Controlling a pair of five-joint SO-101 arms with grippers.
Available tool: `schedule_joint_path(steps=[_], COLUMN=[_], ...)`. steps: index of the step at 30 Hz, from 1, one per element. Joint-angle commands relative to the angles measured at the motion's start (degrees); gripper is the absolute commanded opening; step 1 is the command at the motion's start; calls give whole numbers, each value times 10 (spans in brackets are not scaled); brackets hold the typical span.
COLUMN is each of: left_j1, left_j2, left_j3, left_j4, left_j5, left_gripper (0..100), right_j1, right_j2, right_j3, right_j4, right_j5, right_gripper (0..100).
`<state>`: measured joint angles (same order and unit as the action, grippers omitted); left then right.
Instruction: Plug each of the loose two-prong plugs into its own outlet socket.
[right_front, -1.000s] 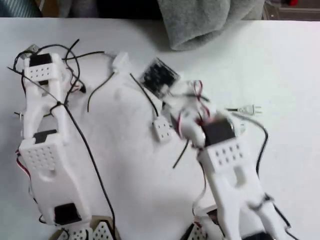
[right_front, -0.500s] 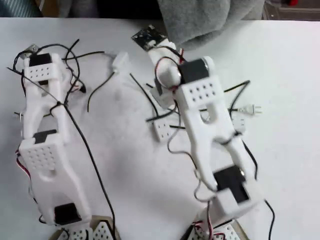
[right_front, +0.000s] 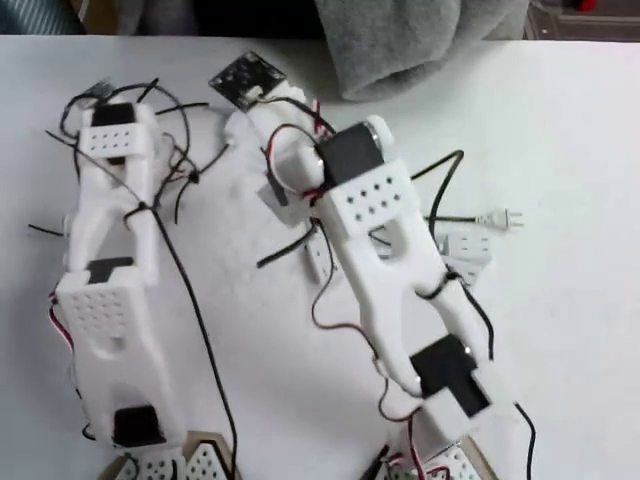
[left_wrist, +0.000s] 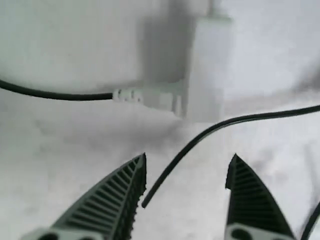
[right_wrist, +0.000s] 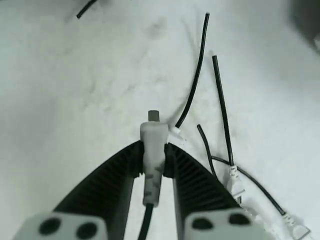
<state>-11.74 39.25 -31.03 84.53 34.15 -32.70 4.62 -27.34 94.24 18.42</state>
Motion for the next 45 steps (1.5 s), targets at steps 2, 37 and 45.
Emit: schedule_joint_path(steps=[2,37,45], left_j1=[16,123,161], left_j2=[-11,-225,-386], left_j3=[-33,-106,149], left_j4=[-6,51,-76], left_j5=[4,-181,-179], left_gripper=[264,269,264], right_j1=[-5,64,64], right_j2=[-95,-410,-409], right_j3=[70,731,731], right_j4=[-86,-694,-695], right_j5=[3,1,1], right_gripper=[18,19,19])
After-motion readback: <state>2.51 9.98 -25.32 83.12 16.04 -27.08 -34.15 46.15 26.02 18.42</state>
